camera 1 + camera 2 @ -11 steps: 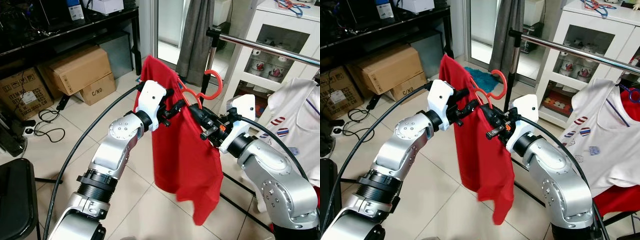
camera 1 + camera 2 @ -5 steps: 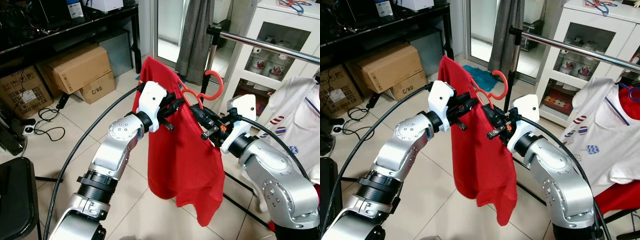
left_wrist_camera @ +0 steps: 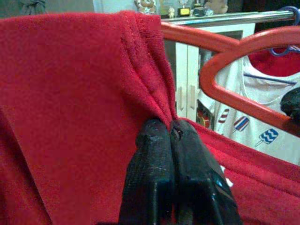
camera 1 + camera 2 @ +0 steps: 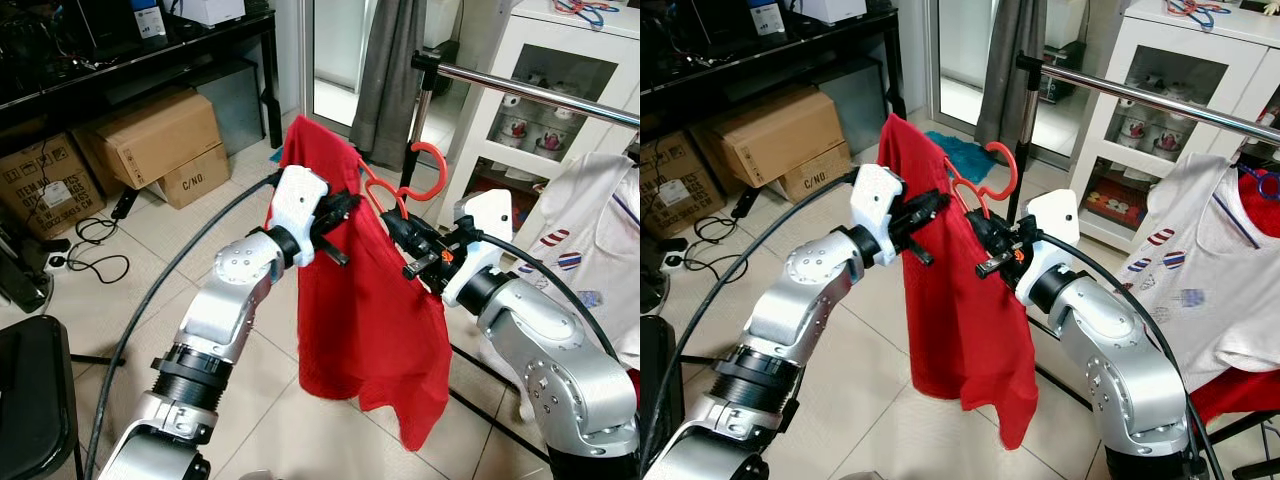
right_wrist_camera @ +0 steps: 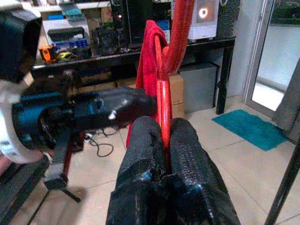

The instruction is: Hang hanger

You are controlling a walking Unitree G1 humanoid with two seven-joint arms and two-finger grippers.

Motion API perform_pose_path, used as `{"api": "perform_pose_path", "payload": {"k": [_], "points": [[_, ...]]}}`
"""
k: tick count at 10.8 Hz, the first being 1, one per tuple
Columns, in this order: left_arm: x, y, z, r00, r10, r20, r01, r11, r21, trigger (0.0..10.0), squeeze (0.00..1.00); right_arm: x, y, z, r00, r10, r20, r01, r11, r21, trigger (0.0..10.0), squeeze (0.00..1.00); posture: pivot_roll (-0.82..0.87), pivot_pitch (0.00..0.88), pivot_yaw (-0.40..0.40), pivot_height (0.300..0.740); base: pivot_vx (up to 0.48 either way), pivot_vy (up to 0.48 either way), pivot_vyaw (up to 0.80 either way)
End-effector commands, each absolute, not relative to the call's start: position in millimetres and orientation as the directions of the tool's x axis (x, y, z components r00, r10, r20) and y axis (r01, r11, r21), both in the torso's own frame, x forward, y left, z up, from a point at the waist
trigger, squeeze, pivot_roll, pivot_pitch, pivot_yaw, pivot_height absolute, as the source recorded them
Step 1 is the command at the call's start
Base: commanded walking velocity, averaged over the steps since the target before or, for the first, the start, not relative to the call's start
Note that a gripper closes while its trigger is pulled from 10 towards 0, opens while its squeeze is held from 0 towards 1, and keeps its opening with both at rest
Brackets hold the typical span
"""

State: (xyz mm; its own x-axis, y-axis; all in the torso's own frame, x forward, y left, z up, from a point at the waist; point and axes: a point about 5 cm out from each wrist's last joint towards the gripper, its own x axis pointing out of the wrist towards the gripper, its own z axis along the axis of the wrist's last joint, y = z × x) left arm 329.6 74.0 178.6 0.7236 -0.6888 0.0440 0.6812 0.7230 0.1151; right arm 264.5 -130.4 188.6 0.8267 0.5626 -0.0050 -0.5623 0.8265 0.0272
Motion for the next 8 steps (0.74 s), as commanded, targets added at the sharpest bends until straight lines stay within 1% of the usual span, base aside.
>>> {"api": "perform_pose_path", "payload": {"k": [1, 3, 4, 5, 7, 8], "points": [[327.4, 78.7, 191.9, 0.711, -0.695, 0.107, 0.683, 0.718, 0.133, 0.0, 0.0, 263.9, -131.6, 188.4, 0.826, 0.563, -0.02, -0.564, 0.826, -0.024, 0.0, 0.0, 0.04, 0.0, 0.023, 0.74, 0.0, 0.0, 0.0], [323.0, 90.0, 220.5, 0.677, -0.708, 0.202, 0.689, 0.706, 0.163, 0.0, 0.0, 256.8, -144.1, 165.6, 0.806, 0.564, -0.179, -0.584, 0.807, -0.088, 0.0, 0.0, 0.04, 0.0, 0.026, 0.74, 0.0, 0.0, 0.0], [322.0, 93.5, 230.0, 0.665, -0.713, 0.221, 0.693, 0.7, 0.173, 0.0, 0.0, 253.5, -146.6, 162.3, 0.795, 0.572, -0.203, -0.597, 0.797, -0.093, 0.0, 0.0, 0.04, 0.0, 0.03, 0.74, 0.0, 0.0, 0.0], [327.2, 106.4, 243.5, 0.704, -0.67, 0.234, 0.64, 0.742, 0.201, 0.0, 0.0, 248.6, -151.5, 163.2, 0.778, 0.595, -0.203, -0.62, 0.78, -0.092, 0.0, 0.0, 0.04, 0.0, 0.032, 0.74, 0.0, 0.0, 0.0], [349.1, 146.4, 252.9, 0.861, -0.449, 0.238, 0.391, 0.885, 0.254, 0.0, 0.0, 239.0, -163.0, 176.0, 0.743, 0.656, -0.133, -0.666, 0.744, -0.051, 0.0, 0.0, 0.04, 0.0, 0.034, 0.74, 0.0, 0.0, 0.0], [353.6, 159.8, 256.4, 0.891, -0.383, 0.243, 0.319, 0.91, 0.265, 0.0, 0.0, 233.7, -166.7, 178.2, 0.718, 0.684, -0.128, -0.693, 0.72, -0.039, 0.0, 0.0, 0.04, 0.0, 0.038, 0.74, 0.0, 0.0, 0.0]]}}
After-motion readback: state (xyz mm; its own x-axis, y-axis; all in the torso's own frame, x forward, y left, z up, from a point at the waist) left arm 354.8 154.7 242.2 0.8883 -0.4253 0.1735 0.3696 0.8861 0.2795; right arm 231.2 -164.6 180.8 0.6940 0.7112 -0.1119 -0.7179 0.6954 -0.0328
